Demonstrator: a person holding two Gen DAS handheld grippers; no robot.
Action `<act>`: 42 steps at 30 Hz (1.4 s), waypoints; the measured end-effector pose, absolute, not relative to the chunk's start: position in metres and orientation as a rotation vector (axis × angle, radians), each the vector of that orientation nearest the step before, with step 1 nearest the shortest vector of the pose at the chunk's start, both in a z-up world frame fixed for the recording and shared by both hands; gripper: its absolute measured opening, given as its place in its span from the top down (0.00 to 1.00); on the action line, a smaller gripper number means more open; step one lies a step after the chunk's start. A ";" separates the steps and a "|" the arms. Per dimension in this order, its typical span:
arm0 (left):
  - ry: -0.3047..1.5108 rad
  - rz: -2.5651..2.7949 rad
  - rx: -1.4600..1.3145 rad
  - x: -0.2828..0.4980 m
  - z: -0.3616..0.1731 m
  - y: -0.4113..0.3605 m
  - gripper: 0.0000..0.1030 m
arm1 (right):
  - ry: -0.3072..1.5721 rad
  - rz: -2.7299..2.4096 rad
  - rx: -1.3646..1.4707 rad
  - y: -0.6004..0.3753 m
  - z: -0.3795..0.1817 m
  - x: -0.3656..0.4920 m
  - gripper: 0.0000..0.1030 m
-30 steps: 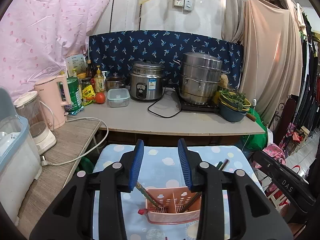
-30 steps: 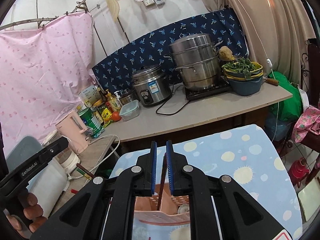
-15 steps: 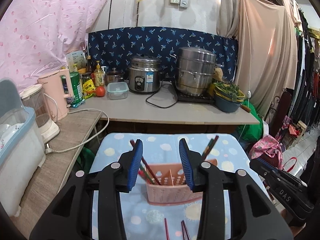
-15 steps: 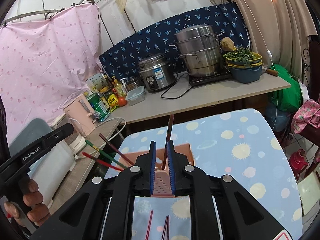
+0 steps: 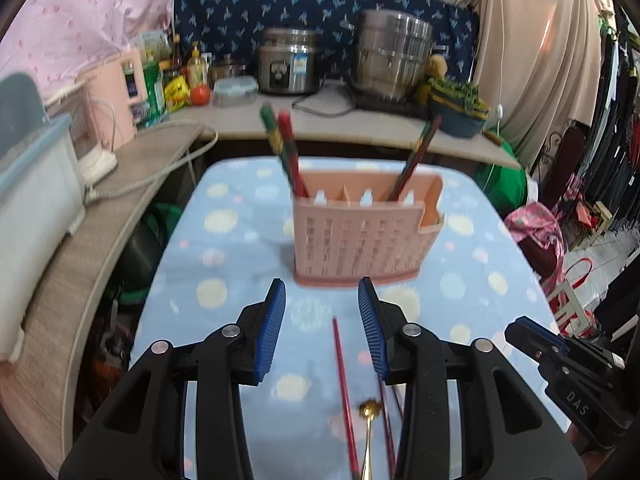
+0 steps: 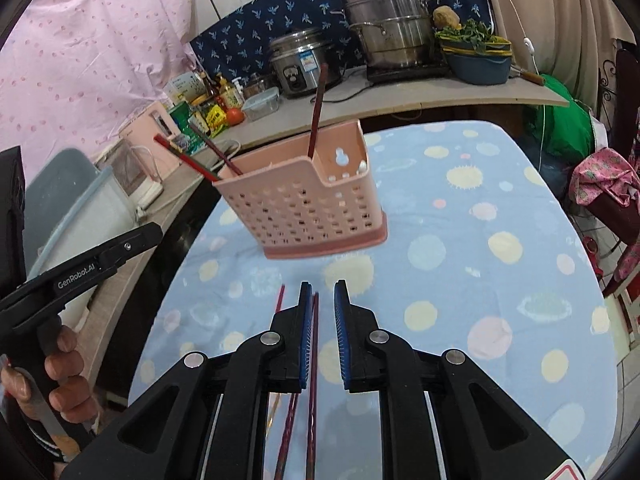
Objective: Organize utensils
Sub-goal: 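Move both open tools back down over the remaining chopsticks, then grasp the bright red chopstick with the left tool while the right tool grasps a dark red one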
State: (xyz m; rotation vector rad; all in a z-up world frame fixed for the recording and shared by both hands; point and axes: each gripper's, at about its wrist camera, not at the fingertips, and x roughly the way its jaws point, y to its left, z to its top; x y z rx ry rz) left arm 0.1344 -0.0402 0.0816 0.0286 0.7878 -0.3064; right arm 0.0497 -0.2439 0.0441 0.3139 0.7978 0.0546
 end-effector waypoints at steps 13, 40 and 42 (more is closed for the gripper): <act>0.950 -0.282 0.090 0.090 0.007 -0.031 0.65 | 1.000 0.093 0.260 -0.206 -0.032 0.000 0.87; 1.095 -0.283 0.089 0.060 -0.043 -0.022 0.58 | 1.097 0.122 0.217 -0.184 -0.065 -0.011 0.87; 1.097 -0.289 0.093 0.059 -0.044 -0.023 0.57 | 1.100 0.120 0.212 -0.183 -0.066 -0.011 0.88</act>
